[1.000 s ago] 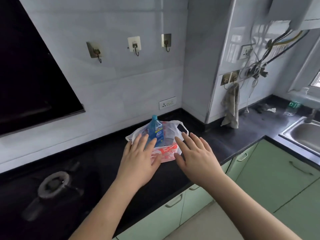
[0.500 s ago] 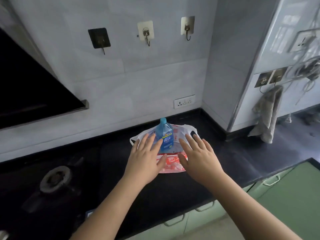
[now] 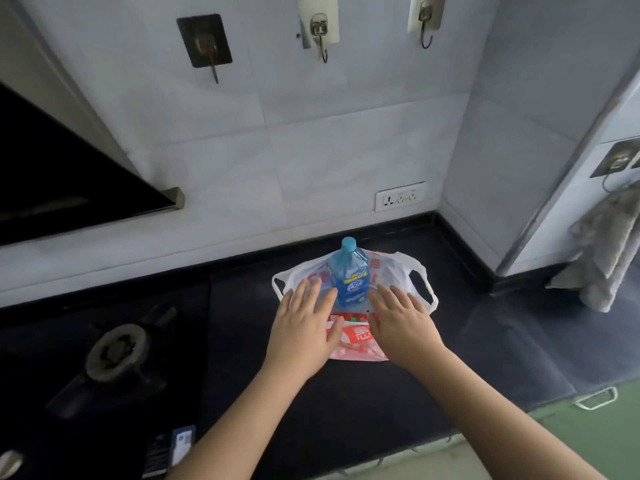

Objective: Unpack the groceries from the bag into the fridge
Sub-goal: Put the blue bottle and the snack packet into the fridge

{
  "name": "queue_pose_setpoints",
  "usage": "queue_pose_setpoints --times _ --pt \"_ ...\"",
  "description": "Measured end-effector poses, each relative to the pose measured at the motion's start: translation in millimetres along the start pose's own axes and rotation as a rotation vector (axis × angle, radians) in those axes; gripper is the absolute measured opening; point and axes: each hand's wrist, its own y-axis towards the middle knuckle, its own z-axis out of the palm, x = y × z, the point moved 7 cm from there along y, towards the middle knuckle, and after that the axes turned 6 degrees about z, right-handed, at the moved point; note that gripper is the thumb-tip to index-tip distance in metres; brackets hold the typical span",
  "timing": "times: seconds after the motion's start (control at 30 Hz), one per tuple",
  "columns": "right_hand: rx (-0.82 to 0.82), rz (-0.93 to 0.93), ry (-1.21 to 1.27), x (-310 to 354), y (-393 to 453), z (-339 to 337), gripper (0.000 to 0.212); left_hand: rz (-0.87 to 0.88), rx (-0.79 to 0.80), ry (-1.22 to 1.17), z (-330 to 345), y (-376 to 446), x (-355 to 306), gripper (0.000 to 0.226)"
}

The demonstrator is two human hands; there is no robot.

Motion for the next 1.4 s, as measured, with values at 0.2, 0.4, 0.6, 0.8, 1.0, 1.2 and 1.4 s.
queue_pose_setpoints --times 0.2,0.4,0.6,0.8,1.0,1.2,1.4 --pt "0.145 0.079 -0.025 2.5 32.1 30.2 0.053 0.051 0.023 -0.029 32.9 22.0 18.5 0.059" --pt "0.175 0.164 -0.014 -8.3 58.3 61.4 0.053 0.058 0.108 -0.097 65.5 41.6 38.3 0.061" --pt "0.26 0.136 0.029 -15.2 80.4 91.1 0.044 0.027 0.13 -0.198 89.4 66.5 42.5 0.057" --pt "0.382 0.116 0.054 -24.0 94.3 125.0 0.037 -0.272 0.222 -0.645 110.1 76.4 46.9 0.057" --pt "0.385 0.077 0.029 -27.4 105.2 149.9 0.042 -0.492 0.221 -0.897 121.3 94.4 46.7 0.078" --pt "0.417 0.055 -0.011 -28.5 98.4 176.0 0.074 -0.509 0.142 -0.944 128.0 112.3 44.5 0.092" --pt "0.376 0.01 -0.032 -28.4 102.2 176.2 0.075 -0.55 0.131 -0.895 139.8 125.1 43.6 0.086"
